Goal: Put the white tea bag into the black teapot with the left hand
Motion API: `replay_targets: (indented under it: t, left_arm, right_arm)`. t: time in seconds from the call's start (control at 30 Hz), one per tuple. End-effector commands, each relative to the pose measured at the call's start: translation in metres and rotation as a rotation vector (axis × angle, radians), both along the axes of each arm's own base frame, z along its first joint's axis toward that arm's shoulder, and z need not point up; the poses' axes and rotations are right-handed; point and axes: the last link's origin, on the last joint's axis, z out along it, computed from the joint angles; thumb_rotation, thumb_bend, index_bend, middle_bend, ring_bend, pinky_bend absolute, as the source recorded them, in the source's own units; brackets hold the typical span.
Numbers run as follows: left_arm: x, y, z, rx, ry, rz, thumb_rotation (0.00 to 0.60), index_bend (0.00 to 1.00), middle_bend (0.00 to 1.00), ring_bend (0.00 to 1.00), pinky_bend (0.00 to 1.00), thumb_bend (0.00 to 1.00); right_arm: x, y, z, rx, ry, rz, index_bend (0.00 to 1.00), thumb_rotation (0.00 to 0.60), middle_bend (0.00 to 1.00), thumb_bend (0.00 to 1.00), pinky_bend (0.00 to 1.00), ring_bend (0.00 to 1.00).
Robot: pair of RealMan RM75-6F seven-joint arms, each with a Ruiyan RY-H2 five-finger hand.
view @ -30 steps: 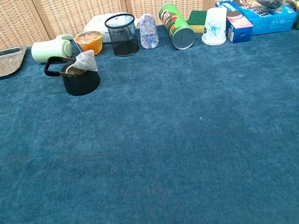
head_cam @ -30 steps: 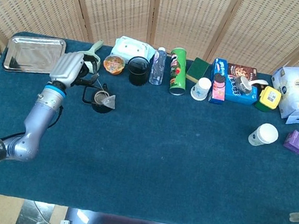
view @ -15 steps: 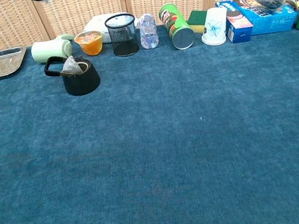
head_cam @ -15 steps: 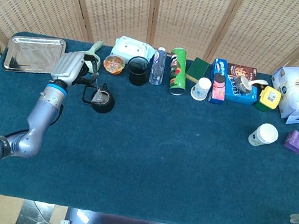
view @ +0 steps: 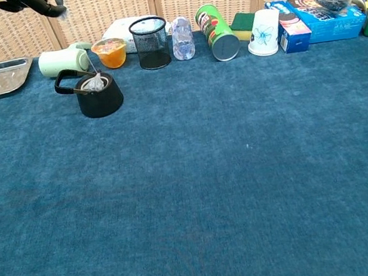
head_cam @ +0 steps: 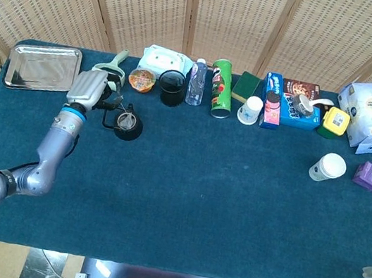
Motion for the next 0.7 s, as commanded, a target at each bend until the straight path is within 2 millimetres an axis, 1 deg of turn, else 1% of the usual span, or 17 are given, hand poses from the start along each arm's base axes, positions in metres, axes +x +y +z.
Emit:
replay_targets:
  t: [0.03,0.13,0.33,0.5,0.7]
  left_arm:
    - [0.004,0.000,-0.004,-0.004,0.010,-0.012,0.600,0.64,1.00,1.00,0.94,0.46]
    - [0.005,-0.001,-0.006,0.009,0.031,-0.022,0.600,0.64,1.00,1.00,0.95,0.46]
    - [0.006,-0.007,-0.017,-0.040,0.056,-0.023,0.600,0.64,1.00,1.00,0.95,0.46]
    - [0.011,-0.016,-0.025,-0.072,0.067,-0.055,0.600,0.64,1.00,1.00,0.95,0.45]
    - [0.021,-0.026,-0.040,-0.113,0.085,-0.094,0.600,0.64,1.00,1.00,0.94,0.45]
  right_arm:
    - [0.000,0.000,0.000,-0.001,-0.001,-0.001,0.41,0.600,0.44,0.28,0.32,0.38]
    - [-0.001,0.000,0.000,-0.002,-0.001,-0.001,0.41,0.600,0.44,0.27,0.32,0.38]
    - [-0.002,0.001,0.001,-0.004,-0.004,-0.002,0.41,0.600,0.44,0.28,0.32,0.38]
    - [-0.003,0.001,0.001,-0.005,-0.007,0.000,0.41,0.600,0.44,0.27,0.32,0.38]
    - [-0.004,0.004,0.002,-0.011,-0.009,-0.002,0.41,0.600,0.44,0.28,0.32,0.38]
